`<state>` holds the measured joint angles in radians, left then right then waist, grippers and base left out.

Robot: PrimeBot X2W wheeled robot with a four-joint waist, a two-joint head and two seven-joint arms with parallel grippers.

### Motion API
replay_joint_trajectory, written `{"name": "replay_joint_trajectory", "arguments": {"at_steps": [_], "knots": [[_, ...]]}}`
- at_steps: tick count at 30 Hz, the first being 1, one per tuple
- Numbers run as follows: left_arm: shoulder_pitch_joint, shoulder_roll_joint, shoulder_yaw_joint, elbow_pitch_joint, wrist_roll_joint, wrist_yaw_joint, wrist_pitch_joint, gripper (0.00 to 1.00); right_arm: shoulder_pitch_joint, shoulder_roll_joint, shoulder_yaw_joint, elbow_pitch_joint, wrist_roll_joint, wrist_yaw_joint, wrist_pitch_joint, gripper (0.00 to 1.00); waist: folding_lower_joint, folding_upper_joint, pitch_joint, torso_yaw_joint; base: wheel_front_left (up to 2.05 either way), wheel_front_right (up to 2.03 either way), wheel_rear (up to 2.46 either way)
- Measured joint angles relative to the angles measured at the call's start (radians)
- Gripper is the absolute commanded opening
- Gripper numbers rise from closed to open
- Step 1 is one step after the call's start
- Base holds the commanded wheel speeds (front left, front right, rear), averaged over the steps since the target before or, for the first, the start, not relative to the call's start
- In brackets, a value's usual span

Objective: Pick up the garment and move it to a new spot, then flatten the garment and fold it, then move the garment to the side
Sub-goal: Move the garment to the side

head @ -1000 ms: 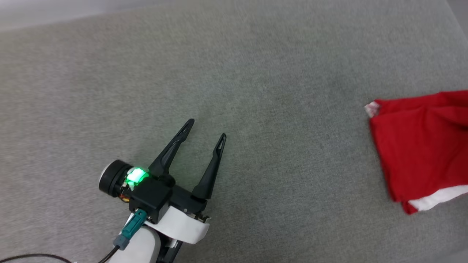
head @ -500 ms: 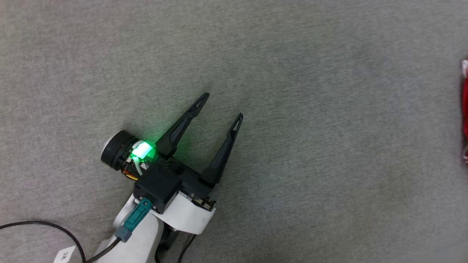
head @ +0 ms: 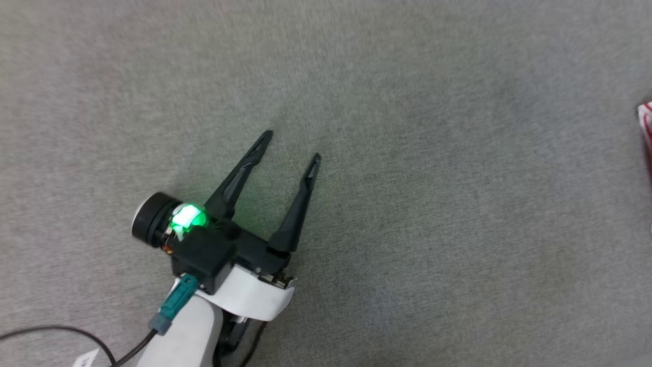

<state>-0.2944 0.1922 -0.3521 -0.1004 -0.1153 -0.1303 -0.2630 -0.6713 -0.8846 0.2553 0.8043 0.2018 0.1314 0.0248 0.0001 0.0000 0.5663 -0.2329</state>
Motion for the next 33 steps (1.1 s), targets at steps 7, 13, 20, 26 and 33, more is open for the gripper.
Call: {"name": "replay_joint_trajectory", "arguments": {"at_steps": [7, 13, 20, 26, 33], "knots": [[0.095, -0.044, 0.122, -0.002, -0.049, 0.016, 0.0, 1.0, -0.005, 0.09, -0.038, -0.104, 0.005, 0.0, -0.055, 1.0, 0.0, 0.0, -0.134, 0.013, 0.0, 0.0, 0.0], [0.187, -0.065, 0.228, -0.014, -0.047, 0.03, 0.0, 1.0, 0.076, 0.212, -0.137, -0.286, 0.072, 0.0, -0.116, 1.0, -0.0001, 0.0, -0.268, 0.036, 0.0, 0.0, 0.0], [0.269, -0.089, 0.297, -0.017, -0.055, 0.032, 0.0, 1.0, 0.288, 0.397, -0.281, -0.561, 0.14, 0.0, -0.147, 1.0, -0.0002, 0.0, -0.397, 0.081, 0.0, 0.0, 0.0], [0.329, -0.109, 0.308, 0.002, -0.045, 0.027, 0.0, 1.0, 0.51, 0.588, -0.334, -0.742, 0.142, 0.0, -0.153, 1.0, -0.0002, 0.0, -0.471, 0.13, 0.0, 0.0, 0.0], [0.396, -0.131, 0.3, 0.051, -0.028, 0.022, 0.0, 1.0, 0.678, 0.746, -0.316, -0.787, 0.161, -0.001, -0.207, 1.0, -0.0003, 0.0, -0.536, 0.17, 0.0, 0.0, 0.0]]}}
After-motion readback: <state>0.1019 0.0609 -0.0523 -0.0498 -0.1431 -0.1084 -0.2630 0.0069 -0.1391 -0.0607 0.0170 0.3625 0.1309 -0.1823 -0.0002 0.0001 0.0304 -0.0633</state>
